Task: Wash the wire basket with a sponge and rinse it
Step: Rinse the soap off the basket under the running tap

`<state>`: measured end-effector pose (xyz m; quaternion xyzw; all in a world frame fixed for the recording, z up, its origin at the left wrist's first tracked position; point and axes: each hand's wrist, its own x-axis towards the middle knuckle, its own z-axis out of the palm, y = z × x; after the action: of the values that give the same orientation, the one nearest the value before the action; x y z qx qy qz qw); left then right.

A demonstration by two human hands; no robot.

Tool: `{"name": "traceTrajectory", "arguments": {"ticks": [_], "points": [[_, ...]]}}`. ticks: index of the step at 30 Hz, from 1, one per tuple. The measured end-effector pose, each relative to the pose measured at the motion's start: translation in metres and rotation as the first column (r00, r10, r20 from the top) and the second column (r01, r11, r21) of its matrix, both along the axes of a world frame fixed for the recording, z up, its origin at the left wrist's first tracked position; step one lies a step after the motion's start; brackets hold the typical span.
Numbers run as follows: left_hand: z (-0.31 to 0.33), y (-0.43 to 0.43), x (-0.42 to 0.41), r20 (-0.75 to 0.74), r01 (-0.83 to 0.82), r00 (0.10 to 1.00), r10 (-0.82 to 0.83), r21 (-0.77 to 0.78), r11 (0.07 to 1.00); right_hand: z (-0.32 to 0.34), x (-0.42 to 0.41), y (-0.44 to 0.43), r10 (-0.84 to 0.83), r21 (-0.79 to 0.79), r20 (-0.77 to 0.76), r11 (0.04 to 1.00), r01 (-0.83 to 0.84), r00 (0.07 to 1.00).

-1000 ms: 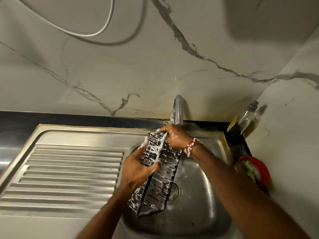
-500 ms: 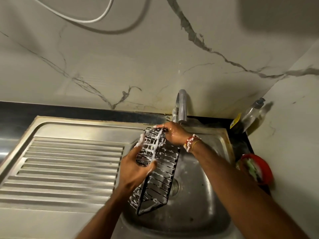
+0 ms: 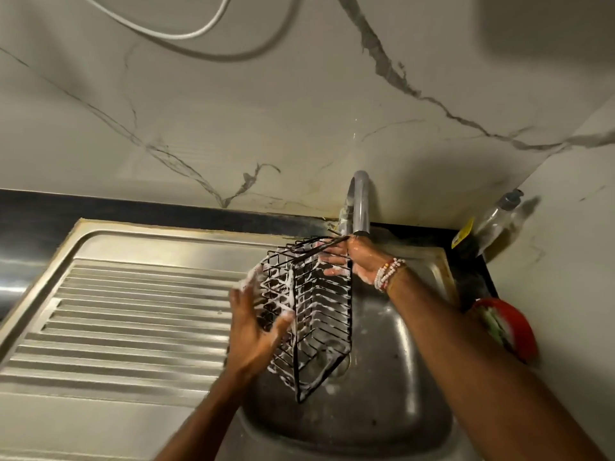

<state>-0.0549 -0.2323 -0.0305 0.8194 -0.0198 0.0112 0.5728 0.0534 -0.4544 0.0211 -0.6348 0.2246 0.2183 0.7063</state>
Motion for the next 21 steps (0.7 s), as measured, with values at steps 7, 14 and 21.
{"name": "traceTrajectory", "arguments": {"ticks": [7, 14, 21], "points": [[0.069, -0.004, 0.050, -0.306, 0.244, 0.928, -0.211, 0.073, 0.967, 0.011, 0.006, 0.000, 0.136, -0.121, 0.054, 0.984, -0.128, 0.989], [0.074, -0.043, 0.063, -0.391, 0.281, 0.902, -0.183, 0.208, 0.937, 0.009, 0.013, 0.014, 0.440, -0.577, 0.136, 0.764, -0.290, 0.888], [0.075, -0.036, 0.067, -0.306, 0.182, 0.947, -0.094, 0.273, 0.945, -0.009, -0.021, -0.009, 0.594, -0.599, 0.254, 0.716, -0.358, 0.763]]}}
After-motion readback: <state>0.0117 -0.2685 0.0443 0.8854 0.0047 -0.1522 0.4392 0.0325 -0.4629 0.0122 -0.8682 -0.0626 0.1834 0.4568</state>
